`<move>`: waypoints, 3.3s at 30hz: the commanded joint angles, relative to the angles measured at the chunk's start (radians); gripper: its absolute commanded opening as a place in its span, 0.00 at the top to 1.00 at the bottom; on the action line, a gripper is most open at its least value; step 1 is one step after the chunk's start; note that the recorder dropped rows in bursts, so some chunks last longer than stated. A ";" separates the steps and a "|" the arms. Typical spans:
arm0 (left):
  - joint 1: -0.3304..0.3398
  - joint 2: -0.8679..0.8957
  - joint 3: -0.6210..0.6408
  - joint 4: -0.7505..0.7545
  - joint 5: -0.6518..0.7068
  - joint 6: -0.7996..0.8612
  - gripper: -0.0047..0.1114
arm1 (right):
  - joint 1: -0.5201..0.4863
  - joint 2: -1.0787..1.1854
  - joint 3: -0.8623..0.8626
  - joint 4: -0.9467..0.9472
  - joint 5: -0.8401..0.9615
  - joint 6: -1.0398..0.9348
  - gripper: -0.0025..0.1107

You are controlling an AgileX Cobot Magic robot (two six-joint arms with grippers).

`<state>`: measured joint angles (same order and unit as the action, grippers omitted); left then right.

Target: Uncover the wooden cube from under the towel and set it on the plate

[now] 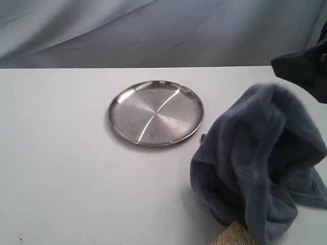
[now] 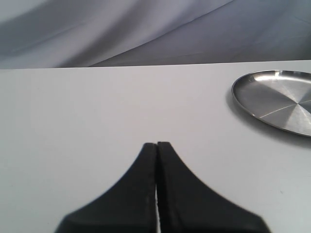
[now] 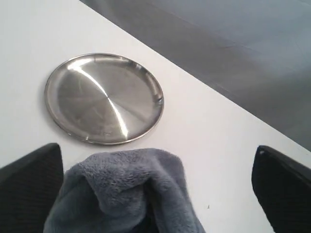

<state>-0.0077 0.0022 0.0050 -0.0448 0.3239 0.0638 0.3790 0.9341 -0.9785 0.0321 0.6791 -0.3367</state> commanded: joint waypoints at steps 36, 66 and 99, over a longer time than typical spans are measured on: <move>0.002 -0.002 -0.005 -0.001 -0.011 -0.004 0.96 | 0.201 0.673 0.264 -1.103 -0.108 1.037 0.93; 0.002 -0.002 -0.005 -0.001 -0.011 -0.004 0.96 | 0.204 -0.128 0.244 0.189 0.307 -0.061 0.93; 0.002 -0.002 -0.005 -0.001 -0.011 -0.004 0.96 | 0.320 0.272 0.452 0.312 0.216 -0.145 0.98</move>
<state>-0.0077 0.0022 0.0050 -0.0448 0.3239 0.0638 0.6967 1.1267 -0.5297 0.3380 0.9404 -0.4867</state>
